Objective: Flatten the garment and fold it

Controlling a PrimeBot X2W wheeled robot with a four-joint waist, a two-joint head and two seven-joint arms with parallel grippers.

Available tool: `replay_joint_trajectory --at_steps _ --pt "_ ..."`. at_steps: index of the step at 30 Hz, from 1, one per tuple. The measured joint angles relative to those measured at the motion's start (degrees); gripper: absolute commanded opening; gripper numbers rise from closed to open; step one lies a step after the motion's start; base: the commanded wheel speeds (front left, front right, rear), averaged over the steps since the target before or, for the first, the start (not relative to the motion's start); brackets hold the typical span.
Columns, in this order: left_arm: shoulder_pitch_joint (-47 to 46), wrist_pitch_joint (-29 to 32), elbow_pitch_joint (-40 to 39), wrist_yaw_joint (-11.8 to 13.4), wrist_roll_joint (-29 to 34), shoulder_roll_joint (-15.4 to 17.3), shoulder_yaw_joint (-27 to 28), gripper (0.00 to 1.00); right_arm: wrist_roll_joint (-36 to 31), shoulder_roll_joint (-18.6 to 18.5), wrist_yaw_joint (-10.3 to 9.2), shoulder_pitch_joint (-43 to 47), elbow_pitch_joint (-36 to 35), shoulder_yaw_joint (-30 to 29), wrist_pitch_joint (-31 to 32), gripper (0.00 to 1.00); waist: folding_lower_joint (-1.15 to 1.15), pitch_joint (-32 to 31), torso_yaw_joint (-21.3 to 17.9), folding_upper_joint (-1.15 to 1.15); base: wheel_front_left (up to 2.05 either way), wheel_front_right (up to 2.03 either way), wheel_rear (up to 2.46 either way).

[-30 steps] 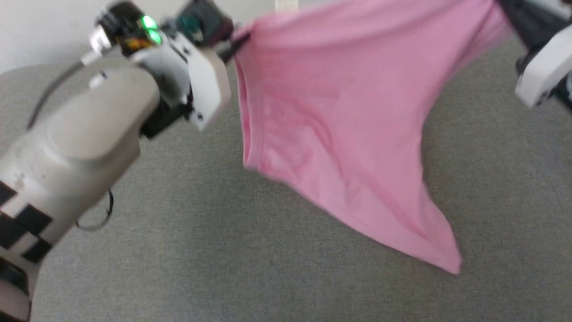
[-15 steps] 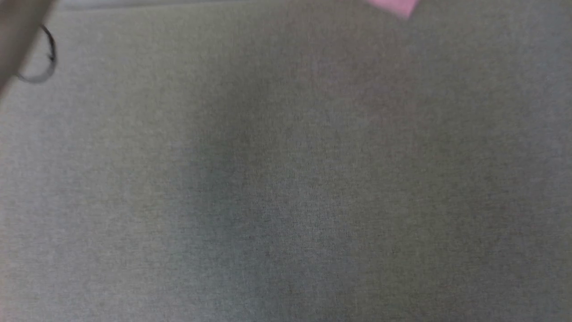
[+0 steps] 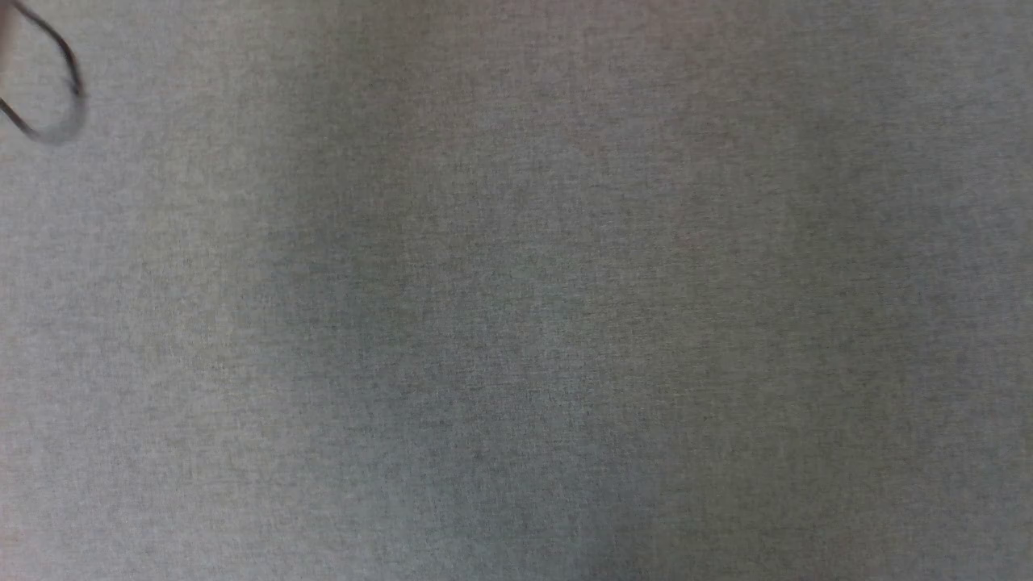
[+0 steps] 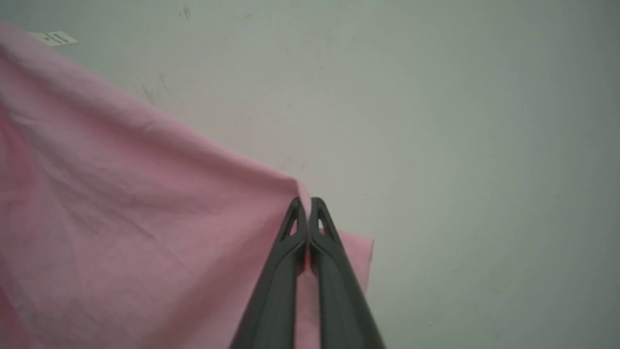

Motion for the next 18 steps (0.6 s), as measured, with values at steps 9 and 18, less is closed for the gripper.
replay_joint_trajectory --at_steps 9,18 --pt "19.6 -1.6 -3.2 2.6 -2.2 0.1 1.5 0.00 0.1 0.7 0.00 15.3 -1.4 4.5 -0.8 0.00 -0.01 -0.9 0.2 0.00 0.00 0.00 0.00" --pt "48.6 -1.7 -19.8 8.5 0.9 3.7 7.2 0.00 1.1 -4.5 0.00 38.8 -15.5 7.0 -0.9 0.00 -0.03 -6.5 0.1 0.00 0.00 0.00 0.00"
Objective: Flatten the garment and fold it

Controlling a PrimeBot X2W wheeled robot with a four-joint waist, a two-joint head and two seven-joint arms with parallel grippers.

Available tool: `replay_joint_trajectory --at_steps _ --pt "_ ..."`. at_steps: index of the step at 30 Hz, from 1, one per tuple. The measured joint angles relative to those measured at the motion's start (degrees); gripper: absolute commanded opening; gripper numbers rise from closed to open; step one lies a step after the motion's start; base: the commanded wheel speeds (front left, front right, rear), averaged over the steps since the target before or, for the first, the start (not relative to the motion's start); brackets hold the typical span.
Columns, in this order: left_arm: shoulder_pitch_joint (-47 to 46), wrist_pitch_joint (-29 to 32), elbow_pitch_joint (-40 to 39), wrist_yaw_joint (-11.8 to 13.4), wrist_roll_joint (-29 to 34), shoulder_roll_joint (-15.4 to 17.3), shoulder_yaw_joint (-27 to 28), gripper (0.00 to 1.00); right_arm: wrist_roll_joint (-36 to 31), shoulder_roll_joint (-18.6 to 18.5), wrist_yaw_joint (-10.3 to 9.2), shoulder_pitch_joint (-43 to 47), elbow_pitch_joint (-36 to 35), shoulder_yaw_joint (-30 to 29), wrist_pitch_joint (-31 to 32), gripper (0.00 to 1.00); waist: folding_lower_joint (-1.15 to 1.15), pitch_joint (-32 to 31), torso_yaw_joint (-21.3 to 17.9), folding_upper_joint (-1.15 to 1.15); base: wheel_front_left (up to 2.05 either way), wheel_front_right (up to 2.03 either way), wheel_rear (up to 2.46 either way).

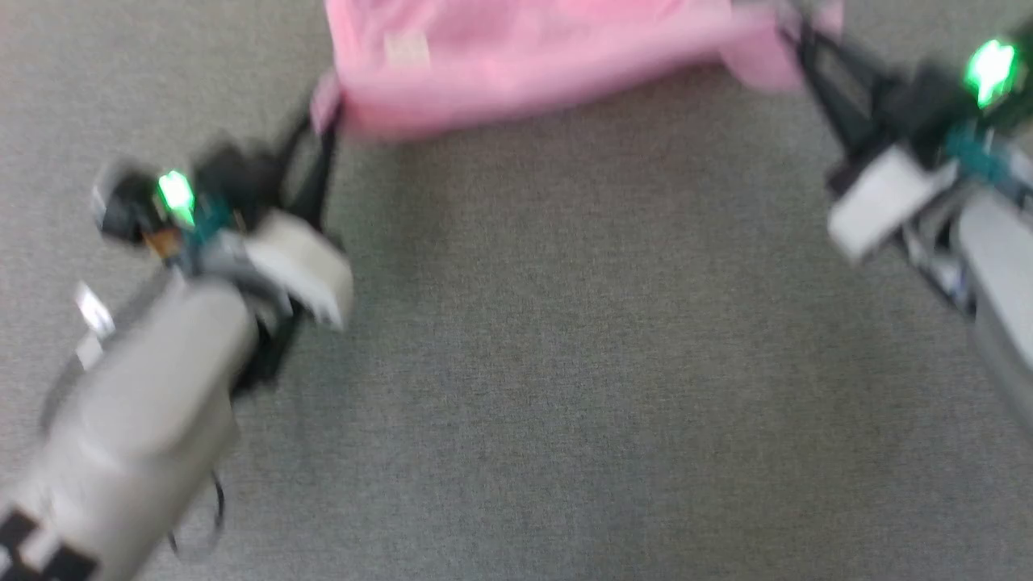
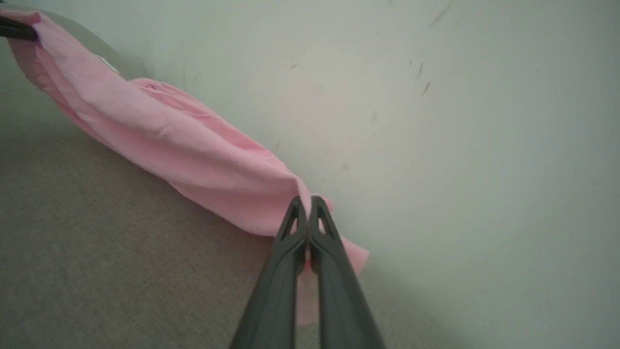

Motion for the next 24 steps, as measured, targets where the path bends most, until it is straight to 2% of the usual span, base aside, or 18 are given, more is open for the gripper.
replay_joint_trajectory --at_steps 5,8,12,16,24 --pt "13.6 0.0 -5.0 1.6 0.7 0.2 1.5 0.00 0.7 -3.1 0.01 14.4 -5.6 -1.2 0.0 0.00 -0.01 -4.2 0.3 0.00 0.00 0.00 0.00" --pt "19.6 0.0 -6.3 1.6 1.4 0.3 1.7 0.00 1.3 -4.0 0.01 22.9 -8.3 -1.9 0.0 0.00 -0.01 -6.9 0.4 0.00 0.00 0.00 0.00" --pt "26.9 0.0 -7.6 3.0 2.4 0.4 2.2 0.00 1.5 -4.1 0.01 33.2 -11.3 -3.9 0.0 0.00 -0.01 -10.6 0.6 0.00 0.00 0.00 0.00" --pt "34.4 0.0 -10.4 5.4 2.4 0.6 3.0 0.00 1.1 -2.1 0.01 42.4 -14.7 -7.2 0.2 0.00 -0.01 -14.0 0.4 0.00 0.00 0.00 0.00" --pt "45.8 0.0 -15.0 9.0 0.8 4.0 4.0 0.00 -1.7 3.1 0.03 60.1 -22.6 -13.1 2.0 0.00 -0.01 -19.5 0.4 0.00 0.00 0.00 0.00"
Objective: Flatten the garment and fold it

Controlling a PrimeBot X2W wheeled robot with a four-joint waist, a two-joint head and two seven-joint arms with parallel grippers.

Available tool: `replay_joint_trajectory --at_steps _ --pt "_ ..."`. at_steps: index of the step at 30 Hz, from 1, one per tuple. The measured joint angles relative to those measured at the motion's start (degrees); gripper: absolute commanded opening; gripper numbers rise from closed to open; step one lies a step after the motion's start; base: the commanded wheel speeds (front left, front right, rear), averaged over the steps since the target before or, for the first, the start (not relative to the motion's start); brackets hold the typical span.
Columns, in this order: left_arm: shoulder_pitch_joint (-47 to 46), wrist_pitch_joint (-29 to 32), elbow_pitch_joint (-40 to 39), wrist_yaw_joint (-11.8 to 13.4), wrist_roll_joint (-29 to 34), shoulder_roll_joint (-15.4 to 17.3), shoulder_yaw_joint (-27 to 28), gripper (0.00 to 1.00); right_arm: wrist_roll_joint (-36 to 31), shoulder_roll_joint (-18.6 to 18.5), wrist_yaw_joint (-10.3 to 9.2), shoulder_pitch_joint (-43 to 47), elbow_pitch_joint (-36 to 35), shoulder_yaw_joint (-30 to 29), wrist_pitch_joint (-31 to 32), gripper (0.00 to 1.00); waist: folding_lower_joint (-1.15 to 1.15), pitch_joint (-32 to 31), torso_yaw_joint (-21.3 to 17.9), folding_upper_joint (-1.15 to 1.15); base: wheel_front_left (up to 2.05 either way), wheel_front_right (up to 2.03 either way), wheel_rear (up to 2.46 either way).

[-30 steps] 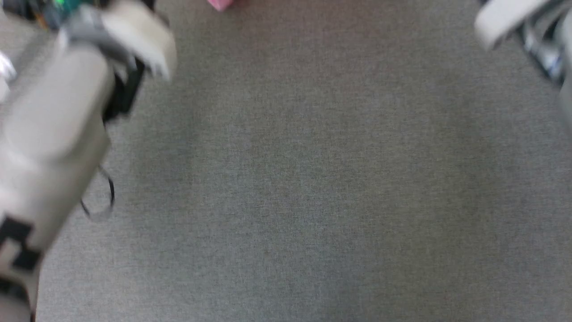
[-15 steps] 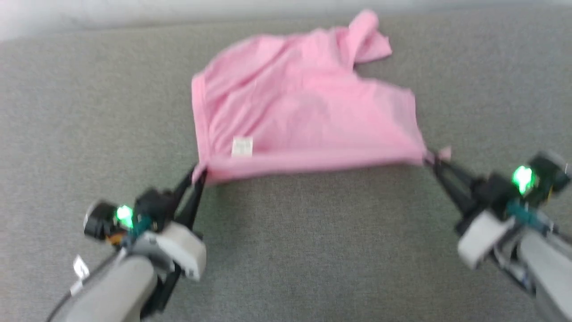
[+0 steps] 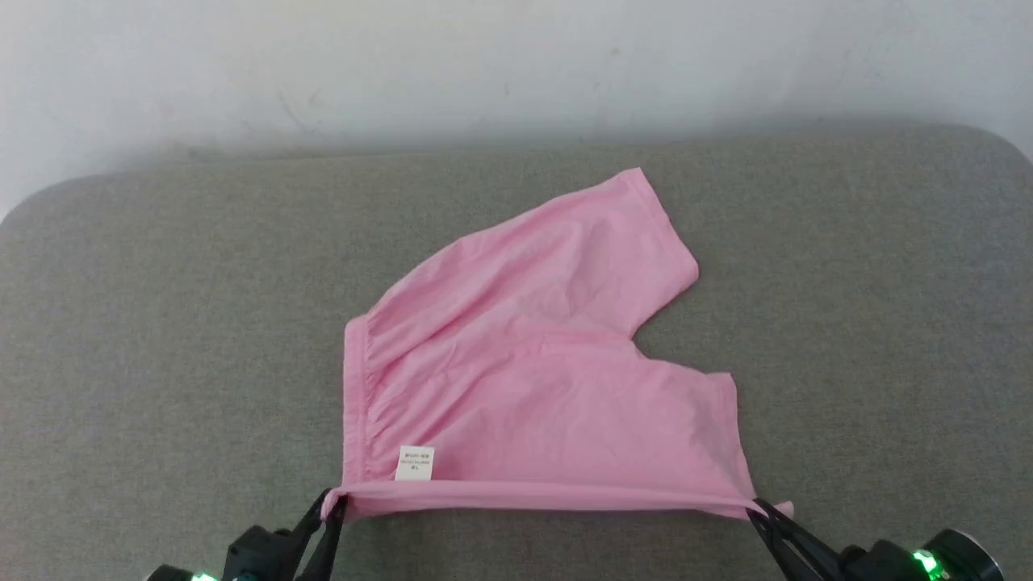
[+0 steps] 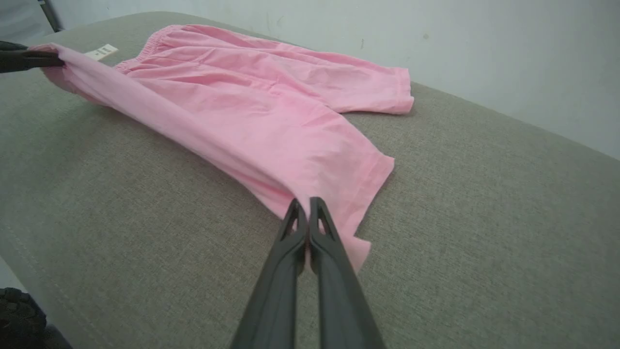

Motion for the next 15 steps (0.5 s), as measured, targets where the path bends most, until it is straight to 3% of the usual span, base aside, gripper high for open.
replay_joint_trajectory --at_steps 7,15 --pt "0.4 0.0 -2.4 0.8 0.3 0.1 0.1 0.00 -3.9 2.3 0.00 1.8 -4.2 -5.0 1.2 0.00 0.02 -0.8 0.6 0.00 0.00 0.00 0.00" --pt "-11.9 0.0 0.1 -2.1 3.2 -1.2 0.9 0.00 -5.4 -1.1 0.00 -14.3 -3.6 -5.0 2.5 0.00 0.02 2.0 1.5 0.00 0.00 0.00 0.00"
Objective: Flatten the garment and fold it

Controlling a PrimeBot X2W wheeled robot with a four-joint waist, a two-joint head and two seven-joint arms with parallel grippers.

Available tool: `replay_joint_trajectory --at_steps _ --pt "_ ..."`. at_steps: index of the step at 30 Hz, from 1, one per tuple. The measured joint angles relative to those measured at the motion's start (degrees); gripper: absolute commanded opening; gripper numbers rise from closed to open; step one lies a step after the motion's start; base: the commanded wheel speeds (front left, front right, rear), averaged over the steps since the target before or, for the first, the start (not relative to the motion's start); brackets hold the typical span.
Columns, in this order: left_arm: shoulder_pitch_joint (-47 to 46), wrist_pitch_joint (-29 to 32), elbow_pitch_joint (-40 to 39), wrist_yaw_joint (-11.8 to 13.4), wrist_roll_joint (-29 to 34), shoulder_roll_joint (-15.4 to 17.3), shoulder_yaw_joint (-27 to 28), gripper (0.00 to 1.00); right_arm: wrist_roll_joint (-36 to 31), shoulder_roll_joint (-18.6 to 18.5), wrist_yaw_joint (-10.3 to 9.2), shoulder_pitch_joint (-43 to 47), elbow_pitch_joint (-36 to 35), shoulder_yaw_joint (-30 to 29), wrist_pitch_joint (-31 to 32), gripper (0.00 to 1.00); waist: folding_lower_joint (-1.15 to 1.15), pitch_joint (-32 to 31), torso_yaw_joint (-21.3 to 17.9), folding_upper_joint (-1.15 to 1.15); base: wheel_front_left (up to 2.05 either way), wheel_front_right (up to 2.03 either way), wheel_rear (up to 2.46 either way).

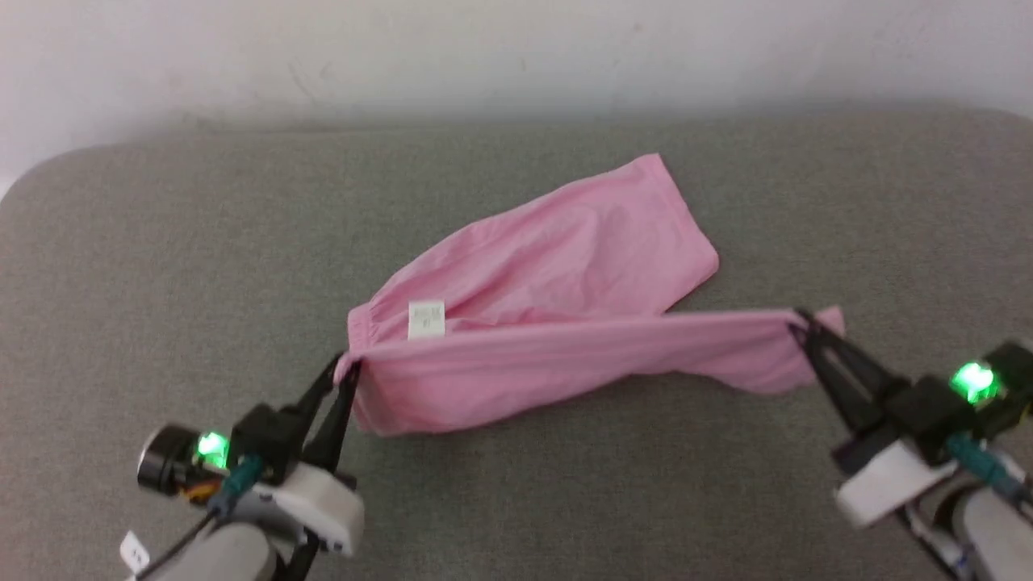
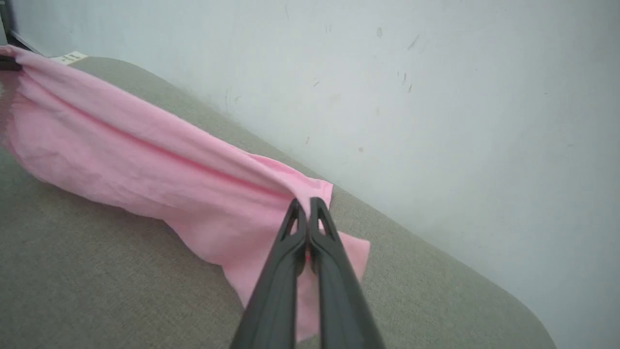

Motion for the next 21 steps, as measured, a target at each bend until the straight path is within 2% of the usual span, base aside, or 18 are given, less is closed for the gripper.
replay_joint_trajectory --at_steps 5,9,15,21 --pt "-7.7 0.0 3.3 -1.9 0.8 -2.1 1.0 0.00 0.2 -3.4 -0.01 -12.8 5.4 4.1 0.6 0.00 0.01 3.4 0.9 0.00 0.00 0.00 0.00" --pt "-12.4 0.0 7.0 -3.1 1.0 -3.7 2.0 0.00 1.7 -4.3 0.00 -23.9 11.4 8.8 2.0 0.00 0.01 6.8 1.7 0.00 0.00 0.00 0.00" --pt "-18.5 0.0 12.3 -4.6 1.1 -6.5 3.3 0.00 4.0 -3.5 0.00 -40.2 22.5 16.7 3.3 0.00 0.02 12.3 3.3 0.00 0.00 0.00 0.00" --pt "-22.0 0.0 15.6 -6.3 2.8 -8.6 4.7 0.00 5.5 -0.6 -0.01 -53.5 35.2 25.2 5.5 0.00 0.02 17.5 5.2 0.00 0.00 0.00 0.00"
